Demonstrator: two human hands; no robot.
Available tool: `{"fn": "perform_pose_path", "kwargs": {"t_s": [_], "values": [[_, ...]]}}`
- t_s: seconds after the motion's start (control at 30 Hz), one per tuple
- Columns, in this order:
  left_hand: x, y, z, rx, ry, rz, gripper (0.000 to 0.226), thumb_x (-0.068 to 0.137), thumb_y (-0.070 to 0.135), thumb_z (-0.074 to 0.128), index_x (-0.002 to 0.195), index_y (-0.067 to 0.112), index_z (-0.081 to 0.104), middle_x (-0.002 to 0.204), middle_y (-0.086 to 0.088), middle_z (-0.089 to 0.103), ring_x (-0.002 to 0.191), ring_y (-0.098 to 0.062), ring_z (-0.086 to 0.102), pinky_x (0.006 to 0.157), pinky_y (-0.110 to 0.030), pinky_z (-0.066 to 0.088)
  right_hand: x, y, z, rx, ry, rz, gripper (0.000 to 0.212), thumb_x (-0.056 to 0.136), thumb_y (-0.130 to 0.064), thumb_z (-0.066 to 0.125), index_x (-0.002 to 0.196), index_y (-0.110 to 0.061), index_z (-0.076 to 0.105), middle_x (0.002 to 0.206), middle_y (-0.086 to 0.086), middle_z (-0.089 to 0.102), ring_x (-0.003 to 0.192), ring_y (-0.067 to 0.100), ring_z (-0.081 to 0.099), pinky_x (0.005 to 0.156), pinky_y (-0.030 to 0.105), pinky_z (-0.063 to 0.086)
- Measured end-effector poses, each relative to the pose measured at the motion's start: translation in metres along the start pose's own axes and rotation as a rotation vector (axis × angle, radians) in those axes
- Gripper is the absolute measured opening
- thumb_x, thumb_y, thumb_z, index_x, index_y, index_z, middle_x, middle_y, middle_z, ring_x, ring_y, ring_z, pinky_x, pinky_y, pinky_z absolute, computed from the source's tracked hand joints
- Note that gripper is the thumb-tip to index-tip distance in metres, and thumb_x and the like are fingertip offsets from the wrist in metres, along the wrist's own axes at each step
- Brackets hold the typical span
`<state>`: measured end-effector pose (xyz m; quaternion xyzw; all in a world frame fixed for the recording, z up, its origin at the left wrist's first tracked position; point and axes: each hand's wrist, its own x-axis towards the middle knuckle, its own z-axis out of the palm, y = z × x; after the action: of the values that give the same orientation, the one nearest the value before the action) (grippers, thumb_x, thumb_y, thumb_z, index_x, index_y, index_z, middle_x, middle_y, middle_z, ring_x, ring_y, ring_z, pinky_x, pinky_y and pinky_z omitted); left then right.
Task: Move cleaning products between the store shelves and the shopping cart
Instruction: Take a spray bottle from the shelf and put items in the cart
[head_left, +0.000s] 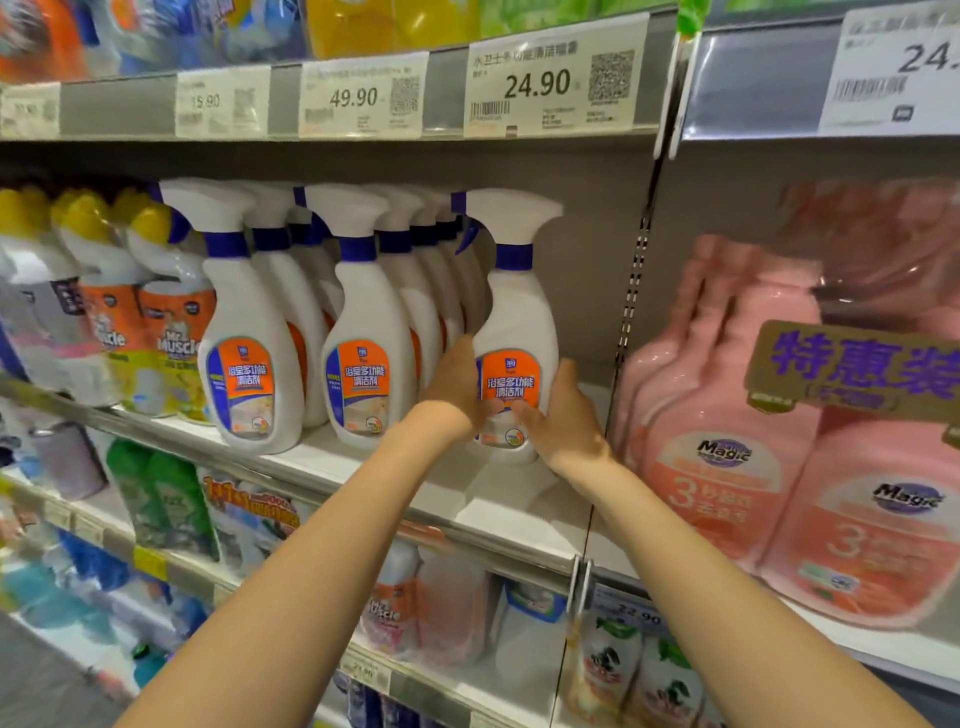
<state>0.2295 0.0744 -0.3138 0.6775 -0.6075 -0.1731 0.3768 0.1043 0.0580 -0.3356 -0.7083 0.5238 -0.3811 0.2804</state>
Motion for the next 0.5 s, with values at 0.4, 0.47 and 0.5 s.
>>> {"fn": "perform_pose_path", "kwargs": {"t_s": [0.4, 0.47, 0.5], "values": [[0.019, -0.023, 0.014, 0.506, -0.270, -0.067, 0.085, 0.078, 0.034, 0.078, 0.146, 0.014, 0.032, 0.143, -0.006, 0.046, 0.127, -0.025, 0.048, 0.102, -0.029, 0.039, 0.064, 0.016, 0.020, 0.094, 0.133, 0.136, 0.049, 0.090, -0.011, 0.066, 0.130, -0.008, 0.038, 0.125, 0.016, 0.058, 0.110, 0.035, 0.059, 0.092, 0.045, 0.052], [0.016, -0.020, 0.014, 0.532, -0.273, -0.060, 0.084, 0.080, 0.034, 0.076, 0.147, 0.015, 0.029, 0.143, -0.006, 0.047, 0.128, -0.025, 0.047, 0.102, -0.029, 0.039, 0.071, 0.018, 0.024, 0.131, 0.155, 0.158, 0.050, 0.090, -0.010, 0.065, 0.132, -0.008, 0.038, 0.125, 0.016, 0.058, 0.109, 0.035, 0.060, 0.092, 0.046, 0.053], [0.015, -0.020, 0.015, 0.528, -0.265, -0.055, 0.085, 0.081, 0.033, 0.076, 0.148, 0.016, 0.027, 0.144, -0.006, 0.046, 0.129, -0.026, 0.046, 0.103, -0.030, 0.038, 0.074, 0.018, 0.025, 0.144, 0.167, 0.167, 0.049, 0.090, -0.010, 0.065, 0.132, -0.009, 0.039, 0.124, 0.017, 0.058, 0.109, 0.035, 0.060, 0.092, 0.048, 0.053]]}}
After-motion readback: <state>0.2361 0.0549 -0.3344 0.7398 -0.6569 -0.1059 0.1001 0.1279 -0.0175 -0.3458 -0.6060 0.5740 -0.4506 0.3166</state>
